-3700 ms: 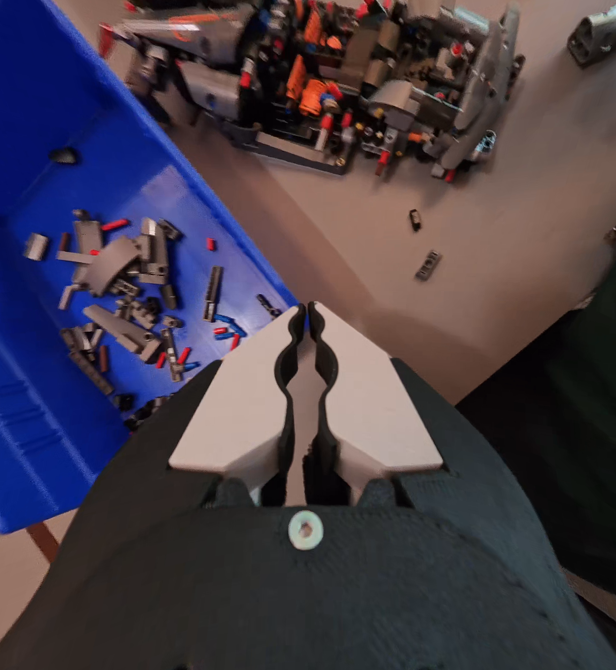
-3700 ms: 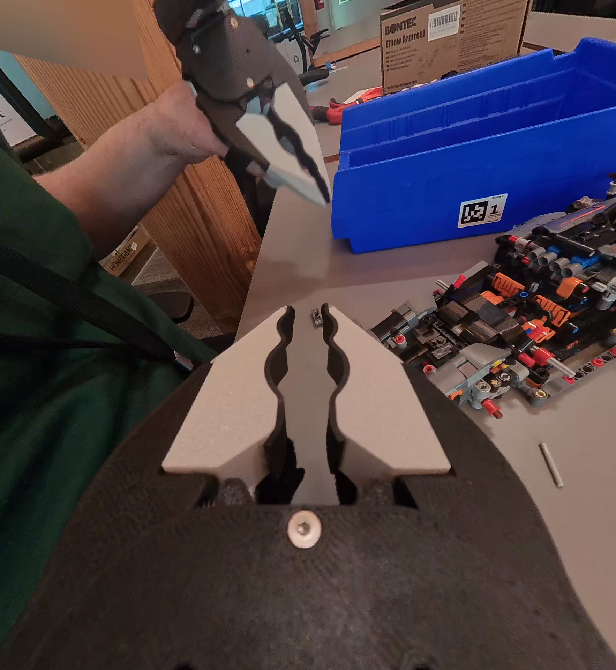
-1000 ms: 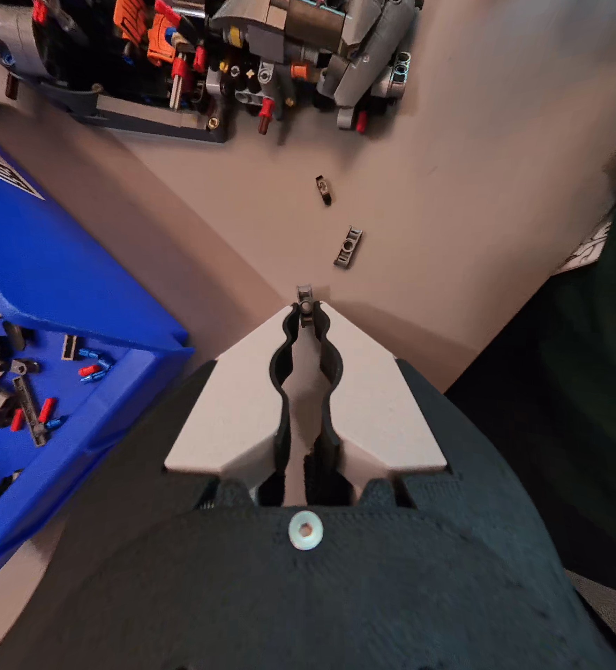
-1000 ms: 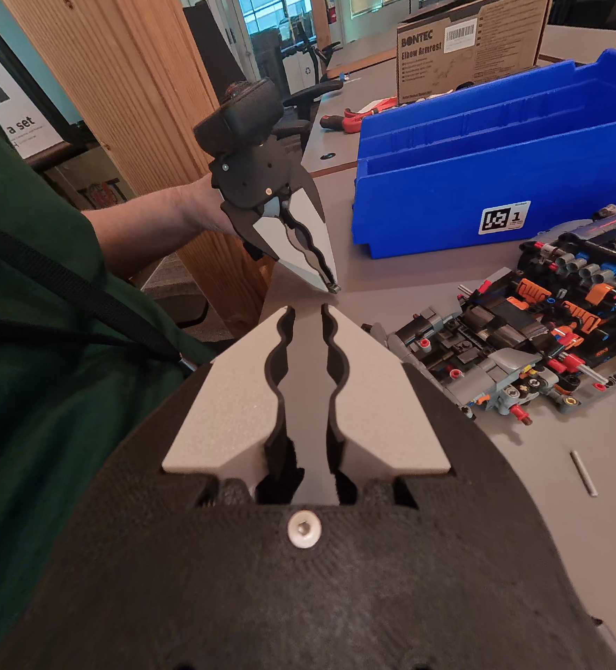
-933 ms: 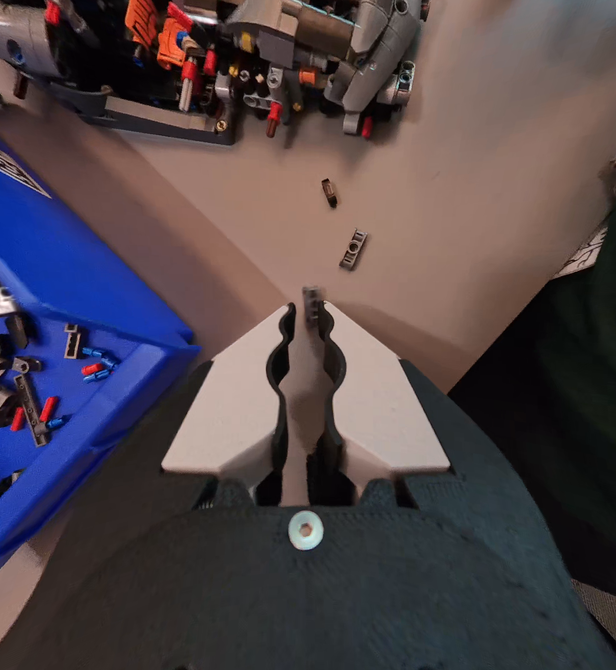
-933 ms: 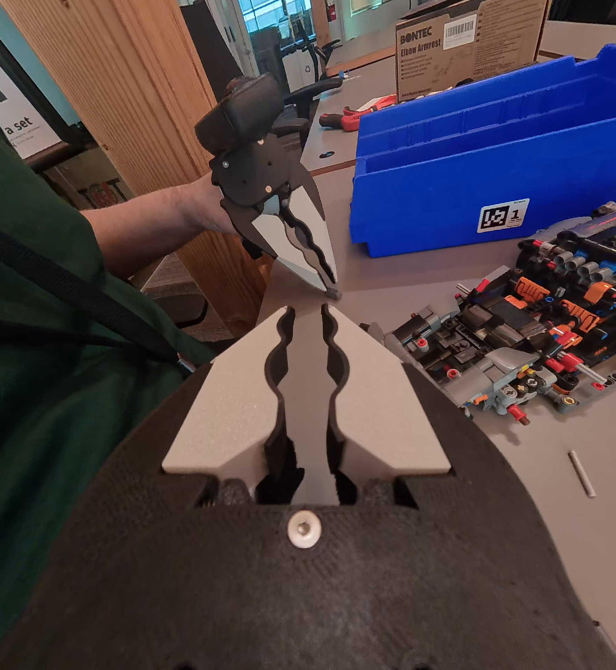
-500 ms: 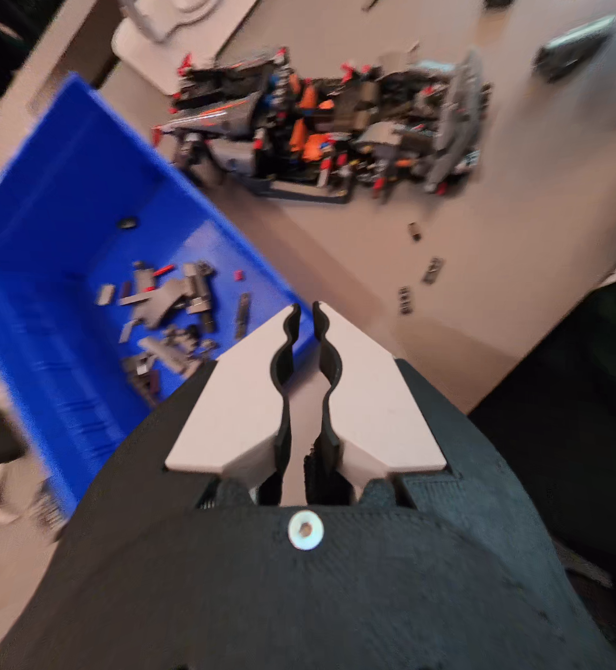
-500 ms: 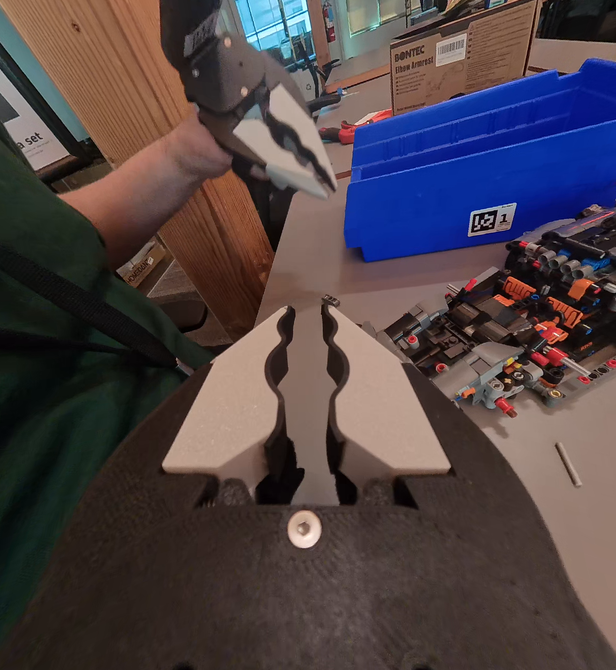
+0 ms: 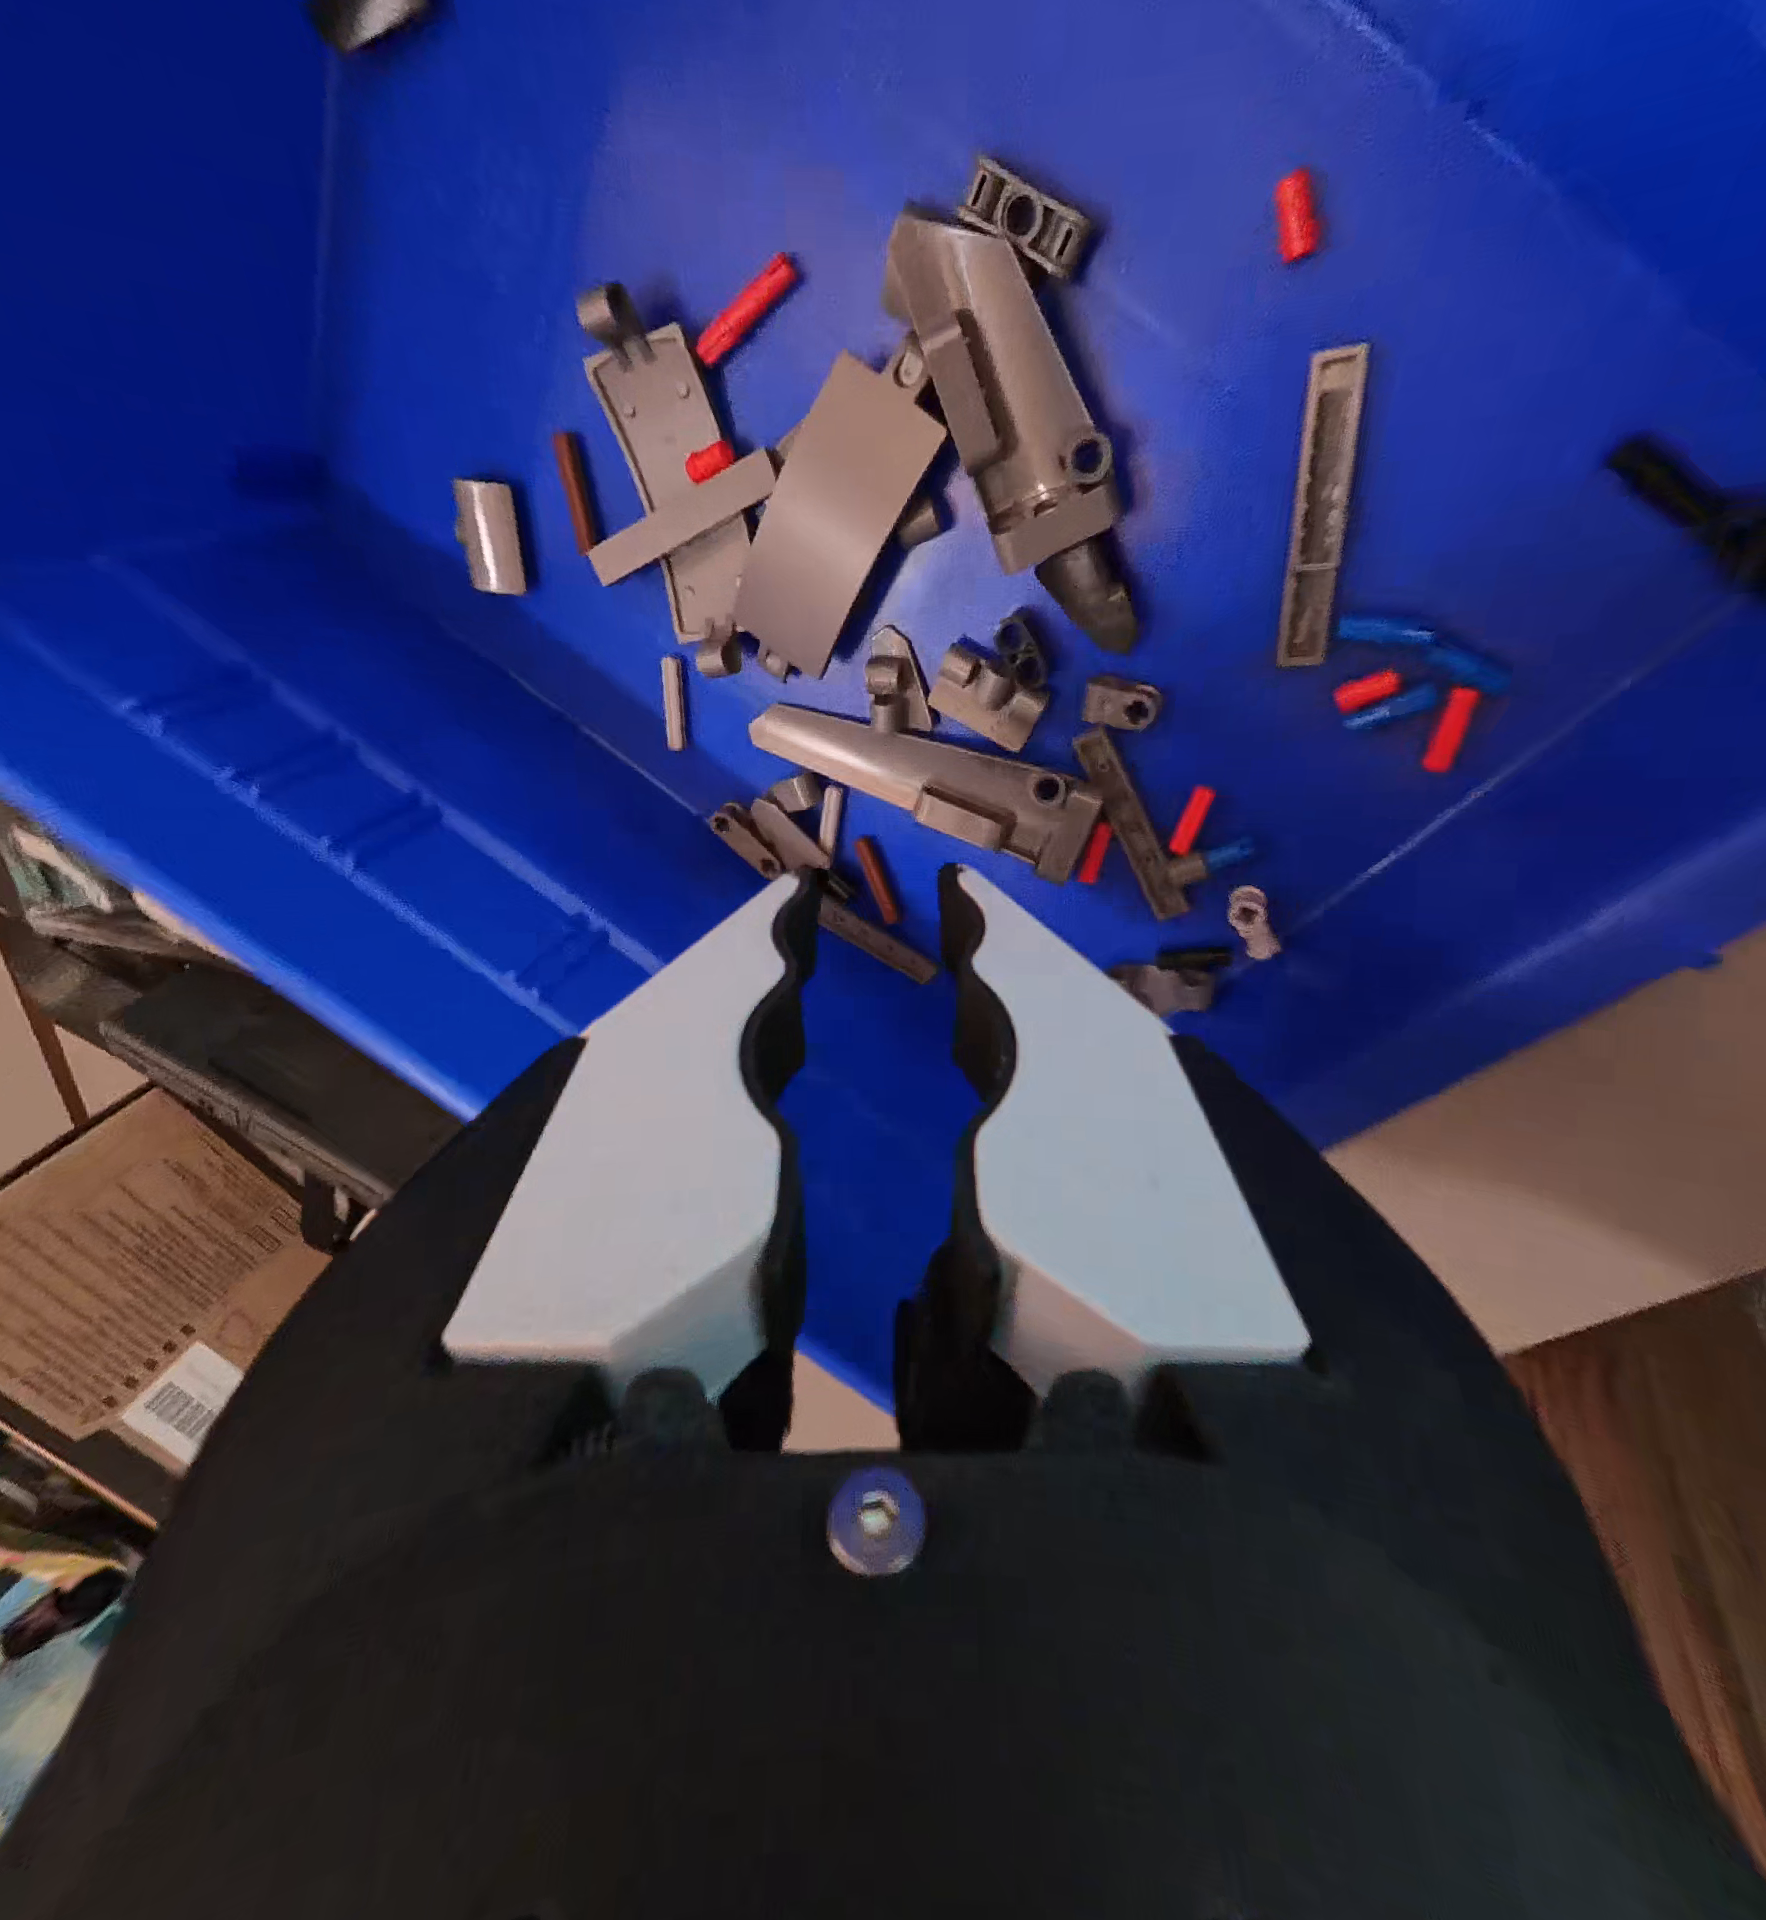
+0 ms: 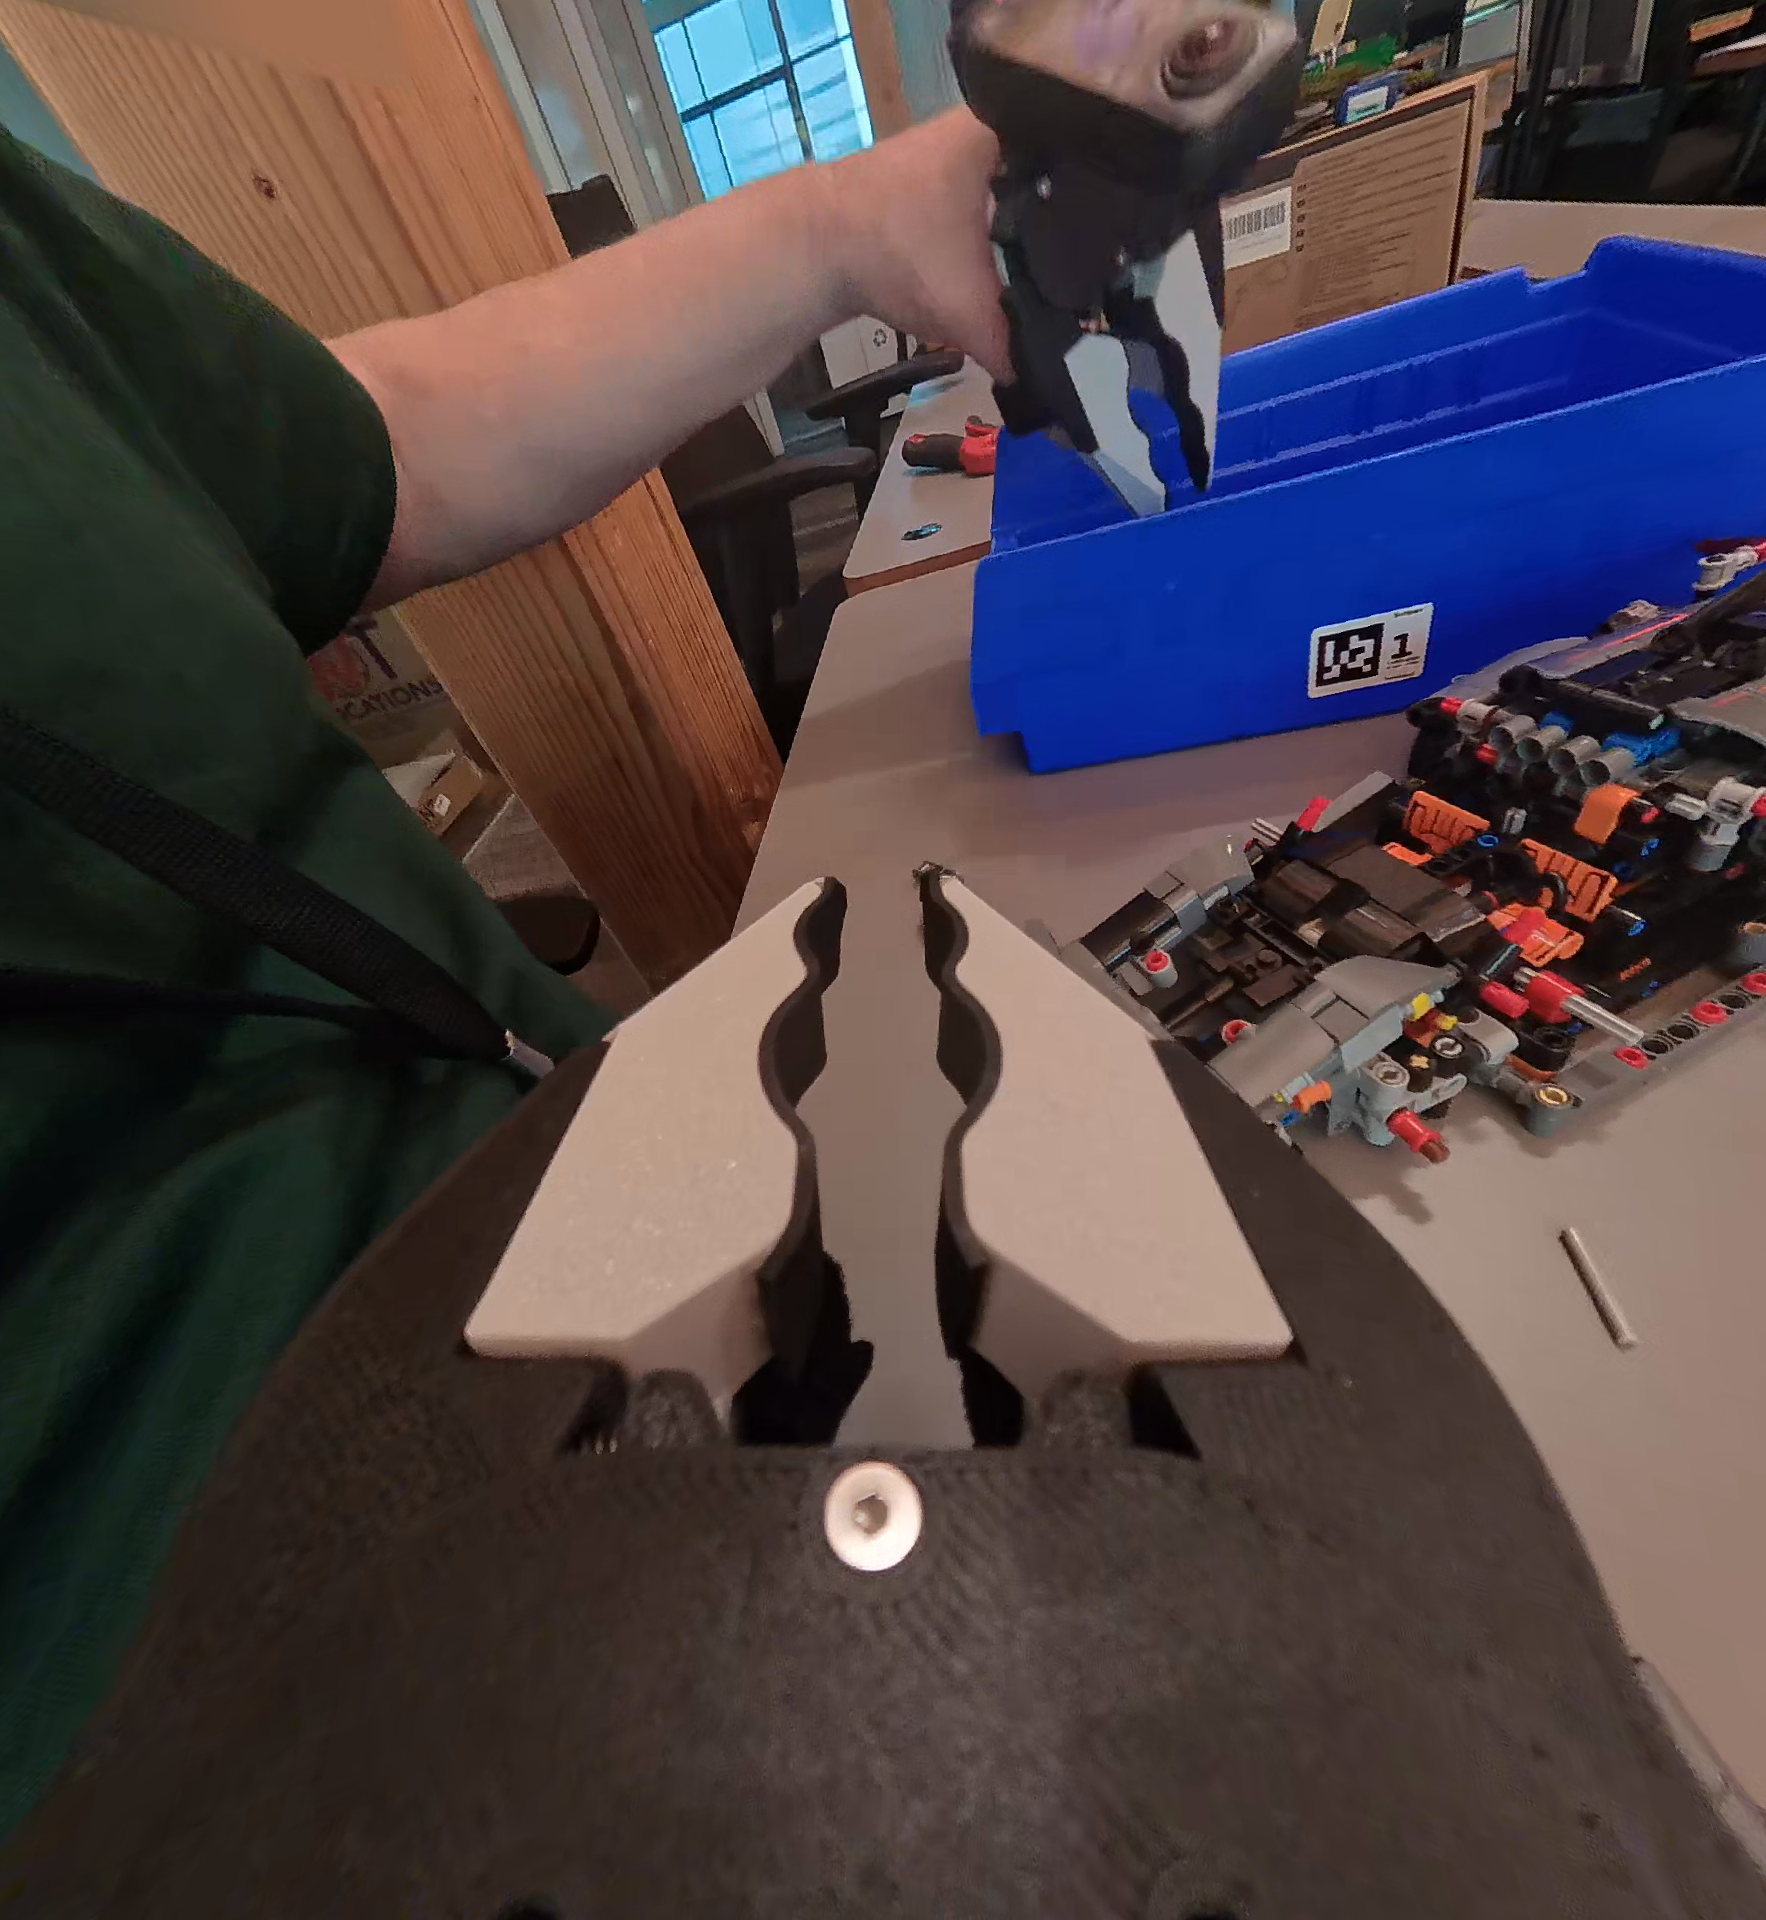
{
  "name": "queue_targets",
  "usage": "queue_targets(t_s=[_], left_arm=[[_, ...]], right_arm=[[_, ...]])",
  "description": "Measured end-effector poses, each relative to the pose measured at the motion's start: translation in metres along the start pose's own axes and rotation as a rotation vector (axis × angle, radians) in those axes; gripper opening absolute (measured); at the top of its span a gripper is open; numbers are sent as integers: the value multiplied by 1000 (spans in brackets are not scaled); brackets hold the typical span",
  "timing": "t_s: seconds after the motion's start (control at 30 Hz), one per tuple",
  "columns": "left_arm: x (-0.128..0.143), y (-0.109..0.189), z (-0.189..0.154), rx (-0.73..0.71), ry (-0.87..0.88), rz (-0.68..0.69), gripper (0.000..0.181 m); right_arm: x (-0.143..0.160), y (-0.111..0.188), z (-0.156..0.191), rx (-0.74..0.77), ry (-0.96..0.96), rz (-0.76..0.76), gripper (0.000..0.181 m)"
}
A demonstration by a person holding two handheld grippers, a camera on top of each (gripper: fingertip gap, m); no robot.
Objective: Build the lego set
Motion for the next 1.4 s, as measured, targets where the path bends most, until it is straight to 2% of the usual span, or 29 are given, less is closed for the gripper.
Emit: queue_targets(t_s=[0.13,0.23,0.63,1.17,1.3,1.4], left_arm=[[14,-27,4,22,-4,128,14],[14,-38,6,27,-42,155,6],[20,-58,17,50,-98,241,4],[19,-51,8,55,-47,185,2],[14,-34,7,28,-24,146,1],[2,-11,0,1,1,80,1]], right_arm=[[-2,4,-4,-9,-19,-26,13],[-2,4,-4,-25,-27,-37,13],[-9,12,-7,-52,-72,-110,13],[-10,16,-12,-54,-114,-137,13],[-10,18,-15,-49,-123,-146,13],[-12,20,-17,-52,-128,-158,13]])
Point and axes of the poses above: each gripper's, where its closed fingertips meet, y back along the fingers, x out of its underside, z = x × y across the jaws, the point moved 1 cm from there along y, back along the fingers, and after that the axes turned 6 degrees about -z, right-handed, at the moved point
